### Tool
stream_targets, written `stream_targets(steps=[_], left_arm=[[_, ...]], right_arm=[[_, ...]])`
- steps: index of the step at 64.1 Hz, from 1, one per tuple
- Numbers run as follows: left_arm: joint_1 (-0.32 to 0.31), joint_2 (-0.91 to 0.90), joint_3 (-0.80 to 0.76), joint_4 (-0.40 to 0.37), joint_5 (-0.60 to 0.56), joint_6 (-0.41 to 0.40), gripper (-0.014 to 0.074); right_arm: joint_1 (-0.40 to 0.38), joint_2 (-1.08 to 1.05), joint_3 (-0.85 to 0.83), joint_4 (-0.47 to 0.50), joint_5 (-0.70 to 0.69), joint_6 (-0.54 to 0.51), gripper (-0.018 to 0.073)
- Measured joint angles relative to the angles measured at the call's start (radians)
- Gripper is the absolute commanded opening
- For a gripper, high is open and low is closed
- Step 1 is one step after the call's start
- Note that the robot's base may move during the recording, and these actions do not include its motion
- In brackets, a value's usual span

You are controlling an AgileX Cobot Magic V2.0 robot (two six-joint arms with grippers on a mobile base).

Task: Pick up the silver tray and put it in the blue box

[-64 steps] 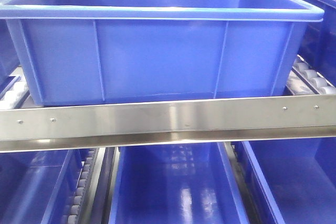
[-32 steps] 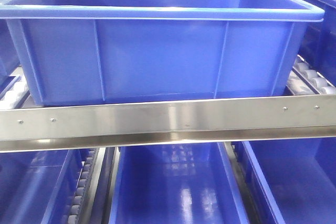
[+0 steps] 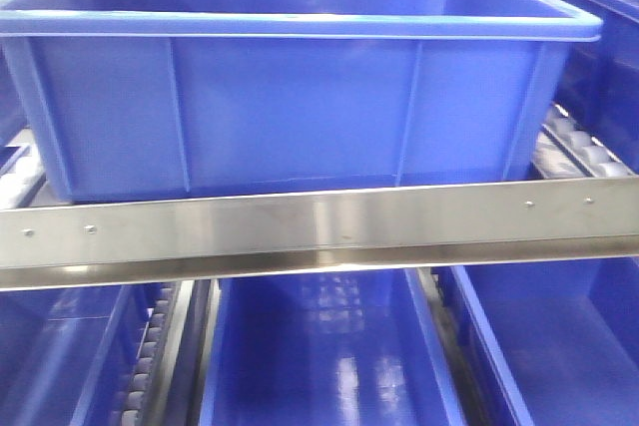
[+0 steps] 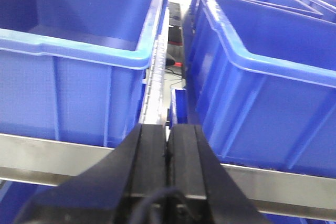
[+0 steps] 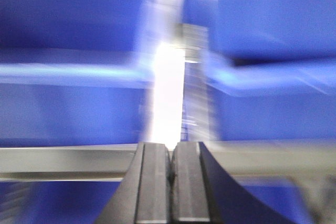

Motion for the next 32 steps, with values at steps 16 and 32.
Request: stream_targets(steps=[16, 32], left_arm=[[0.000, 0.000, 0.000, 0.000, 0.000, 0.000, -0.0095], [0.000, 0.000, 0.000, 0.000, -0.004, 0.000, -0.0095]], right_arm=[[-0.113, -0.215, 0.239, 0.076, -0.074, -0.096, 0.0053], [-0.115, -0.225, 0.278, 0.098, -0.099, -0.112, 0.0053]])
